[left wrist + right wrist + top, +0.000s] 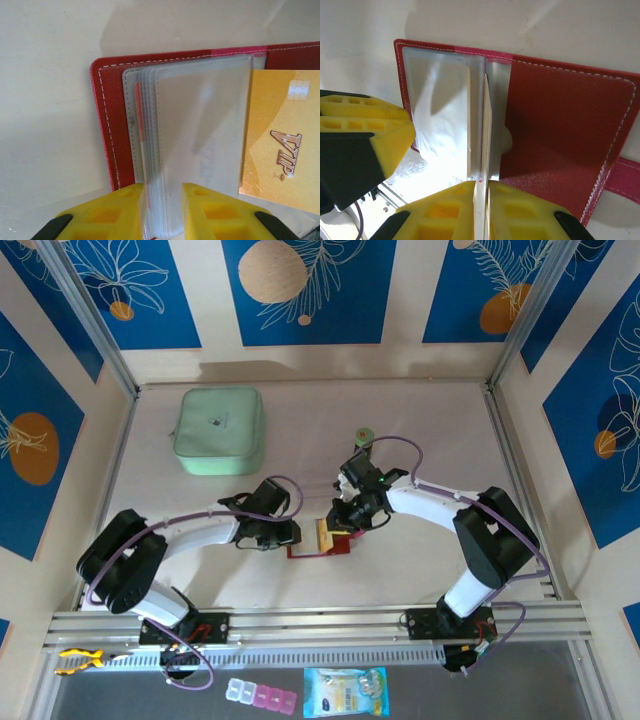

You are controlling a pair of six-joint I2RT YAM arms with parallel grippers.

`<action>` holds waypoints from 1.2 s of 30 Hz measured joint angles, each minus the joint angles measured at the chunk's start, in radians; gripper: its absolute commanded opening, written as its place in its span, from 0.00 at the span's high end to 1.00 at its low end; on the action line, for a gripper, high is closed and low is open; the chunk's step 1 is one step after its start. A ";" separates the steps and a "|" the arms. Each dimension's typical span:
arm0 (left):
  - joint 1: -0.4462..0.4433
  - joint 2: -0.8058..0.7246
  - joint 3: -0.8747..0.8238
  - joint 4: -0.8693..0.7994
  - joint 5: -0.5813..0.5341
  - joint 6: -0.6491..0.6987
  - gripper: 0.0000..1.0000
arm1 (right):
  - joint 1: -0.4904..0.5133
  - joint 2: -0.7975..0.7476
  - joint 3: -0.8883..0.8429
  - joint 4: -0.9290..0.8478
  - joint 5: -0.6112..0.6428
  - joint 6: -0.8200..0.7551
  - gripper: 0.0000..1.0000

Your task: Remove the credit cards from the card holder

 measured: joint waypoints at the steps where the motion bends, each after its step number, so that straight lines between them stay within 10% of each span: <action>1: 0.000 0.002 -0.002 0.005 0.000 0.000 0.75 | 0.002 0.000 0.005 -0.001 0.001 0.001 0.85; 36: 0.003 0.011 -0.018 0.056 0.018 0.003 0.76 | 0.032 -0.057 0.117 -0.177 0.134 -0.029 0.93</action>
